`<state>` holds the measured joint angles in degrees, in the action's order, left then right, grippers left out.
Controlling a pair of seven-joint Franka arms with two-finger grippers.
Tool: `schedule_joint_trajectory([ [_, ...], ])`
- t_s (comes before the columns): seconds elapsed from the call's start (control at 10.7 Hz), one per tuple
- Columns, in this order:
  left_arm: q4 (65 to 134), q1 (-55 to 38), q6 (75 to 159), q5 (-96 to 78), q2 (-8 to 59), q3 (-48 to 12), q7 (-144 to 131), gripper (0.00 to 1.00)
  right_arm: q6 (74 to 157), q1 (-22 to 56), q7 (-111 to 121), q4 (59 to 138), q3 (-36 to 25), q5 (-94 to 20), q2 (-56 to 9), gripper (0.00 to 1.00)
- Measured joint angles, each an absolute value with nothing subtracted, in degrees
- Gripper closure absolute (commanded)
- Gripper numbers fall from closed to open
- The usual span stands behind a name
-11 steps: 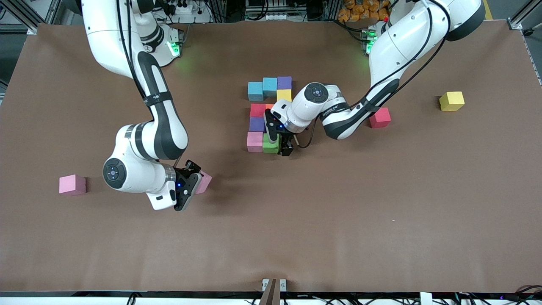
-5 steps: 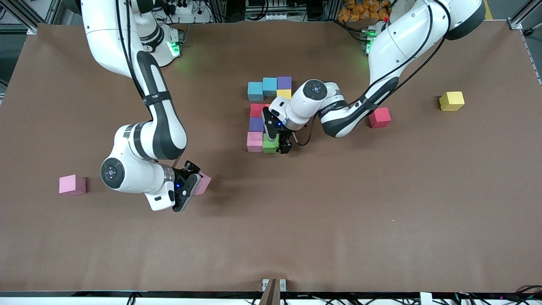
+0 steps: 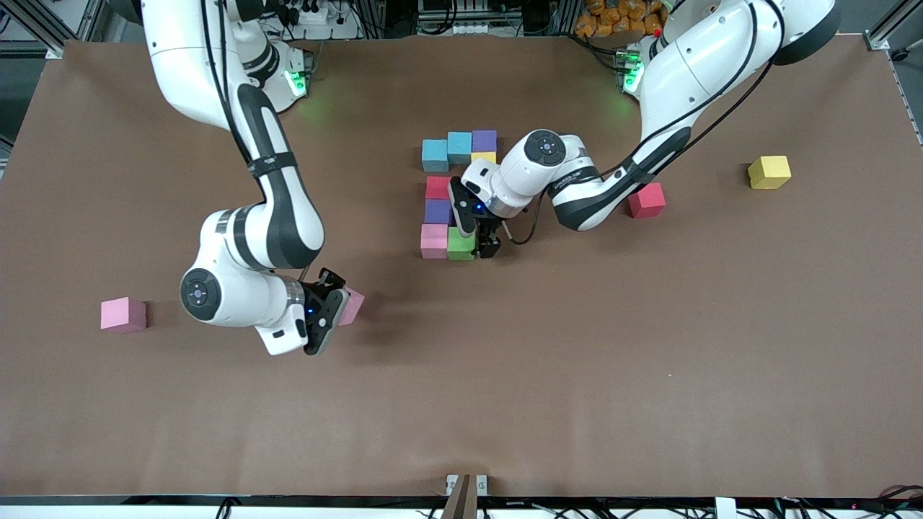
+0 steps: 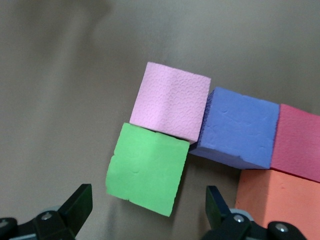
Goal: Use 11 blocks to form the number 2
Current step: 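Carry the pink cube to the cluster while the left gripper withdraws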
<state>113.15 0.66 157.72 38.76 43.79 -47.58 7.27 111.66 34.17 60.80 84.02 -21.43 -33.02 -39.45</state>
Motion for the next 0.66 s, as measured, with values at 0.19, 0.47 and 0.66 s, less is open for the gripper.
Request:
schedule_joint_trajectory([
  [0.19,113.4,5.8,151.5,38.8,43.6,-53.6,5.0,0.00,111.6,35.0,61.4,82.0,-21.4,-29.6,-39.3,1.00],
  [0.47,113.2,18.0,138.8,38.8,43.0,-65.3,3.2,0.00,111.3,35.3,67.8,81.2,-21.1,-28.5,-39.2,1.00],
  [0.66,111.6,25.9,129.3,38.8,42.7,-71.0,3.1,0.00,111.3,35.5,70.9,81.0,-19.4,-28.6,-39.2,1.00],
])
